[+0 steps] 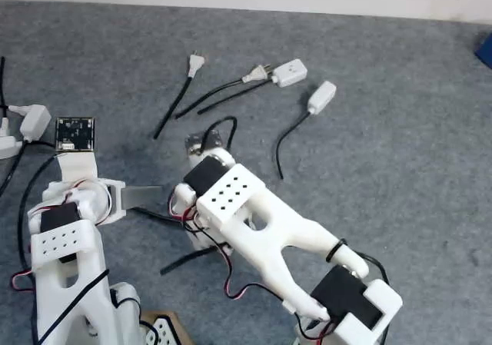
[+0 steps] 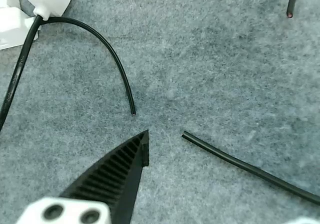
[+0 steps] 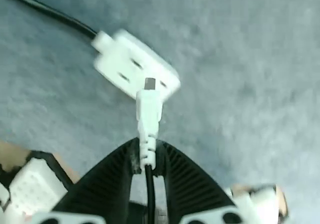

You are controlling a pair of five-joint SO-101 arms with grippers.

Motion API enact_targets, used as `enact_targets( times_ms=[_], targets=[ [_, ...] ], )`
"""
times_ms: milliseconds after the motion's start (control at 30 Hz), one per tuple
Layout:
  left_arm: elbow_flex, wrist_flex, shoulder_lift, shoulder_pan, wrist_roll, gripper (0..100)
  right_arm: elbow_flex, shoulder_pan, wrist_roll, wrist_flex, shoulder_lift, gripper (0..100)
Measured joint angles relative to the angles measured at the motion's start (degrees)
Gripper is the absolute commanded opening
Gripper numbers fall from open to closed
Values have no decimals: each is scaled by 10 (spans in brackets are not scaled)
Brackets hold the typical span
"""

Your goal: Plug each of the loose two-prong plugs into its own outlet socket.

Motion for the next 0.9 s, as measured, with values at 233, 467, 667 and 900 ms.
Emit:
enact_targets(
  times_ms=[233, 467, 667, 900],
  targets=[
    [0, 0, 0, 0, 14, 553, -23, -45, -57, 49, 0, 6],
    [0, 0, 0, 0, 18, 553, -89, -54, -135, 51, 1, 5],
    [0, 0, 0, -23, 62, 553, -102, -37, -196, 51, 44, 5],
    [-21, 0, 0, -110, 152, 553, -135, -35, -209, 51, 124, 5]
  ],
)
